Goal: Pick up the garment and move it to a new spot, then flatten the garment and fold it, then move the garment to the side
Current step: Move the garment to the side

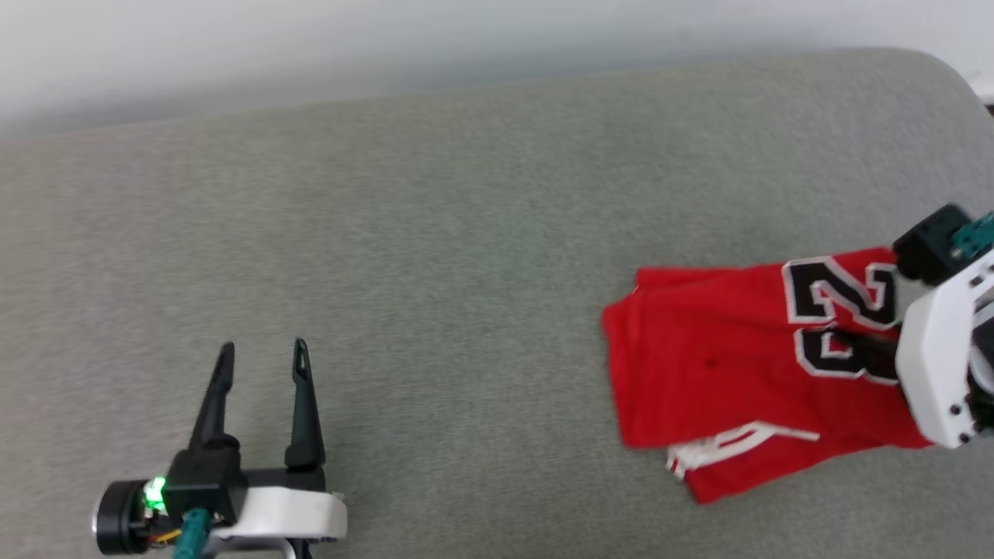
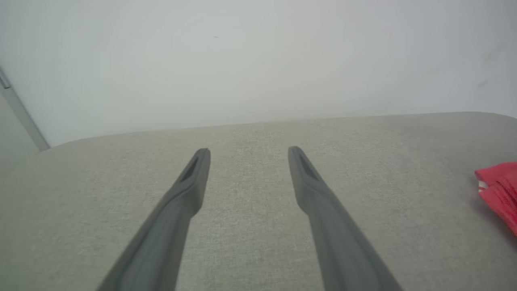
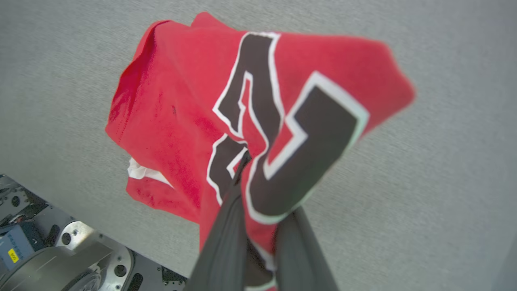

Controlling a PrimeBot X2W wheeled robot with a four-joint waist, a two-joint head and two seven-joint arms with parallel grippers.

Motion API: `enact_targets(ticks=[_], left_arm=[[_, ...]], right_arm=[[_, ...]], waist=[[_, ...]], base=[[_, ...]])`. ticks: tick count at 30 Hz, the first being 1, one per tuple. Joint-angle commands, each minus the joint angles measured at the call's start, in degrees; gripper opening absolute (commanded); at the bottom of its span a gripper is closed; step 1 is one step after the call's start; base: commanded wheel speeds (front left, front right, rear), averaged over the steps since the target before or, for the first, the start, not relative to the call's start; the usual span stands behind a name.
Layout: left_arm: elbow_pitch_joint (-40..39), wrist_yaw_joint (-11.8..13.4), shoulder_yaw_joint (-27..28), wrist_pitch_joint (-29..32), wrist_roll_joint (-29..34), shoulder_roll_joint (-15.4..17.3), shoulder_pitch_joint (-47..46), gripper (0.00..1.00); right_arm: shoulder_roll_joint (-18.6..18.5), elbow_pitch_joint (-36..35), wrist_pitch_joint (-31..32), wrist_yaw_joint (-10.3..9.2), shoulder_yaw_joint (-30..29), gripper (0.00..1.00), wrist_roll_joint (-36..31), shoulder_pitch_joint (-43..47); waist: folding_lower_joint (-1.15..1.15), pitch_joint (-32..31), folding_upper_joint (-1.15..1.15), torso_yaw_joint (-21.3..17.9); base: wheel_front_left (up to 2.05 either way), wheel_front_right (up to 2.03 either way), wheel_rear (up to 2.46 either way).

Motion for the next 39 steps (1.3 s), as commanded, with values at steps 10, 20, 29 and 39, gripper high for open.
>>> enact_targets(ticks=[10,20,29,39], left_arm=[[-3.87,-1.26,3.51,-0.10,1.73,3.44,-6.06,1.00],[-8.30,-1.68,4.78,-0.10,2.04,5.15,-8.88,1.00],[-8.09,-1.28,4.07,0.08,1.94,4.62,-10.16,1.00],[-6.24,-0.29,2.40,-0.07,0.43,1.75,-5.50,1.00]], right_arm=[[-7.42,12.73,-6.94,-0.03,1.36,0.00,-8.58,-10.09],[-4.67,29.29,-12.46,-0.03,-7.16,0.00,-14.65,-15.93],[0.84,38.02,-17.56,-0.04,-16.71,0.12,-24.87,-17.80],[0.71,37.24,-27.88,-0.05,-22.39,1.00,-37.58,-14.51]], waist=[[0.00,14.10,0.00,-9.63],[0.00,22.43,0.00,-9.81],[0.00,23.66,0.00,-8.08],[0.00,11.50,0.00,-3.69]], base=[[0.00,0.00,0.00],[0.00,0.00,0.00],[0.00,0.00,0.00],[0.00,0.00,0.00]])
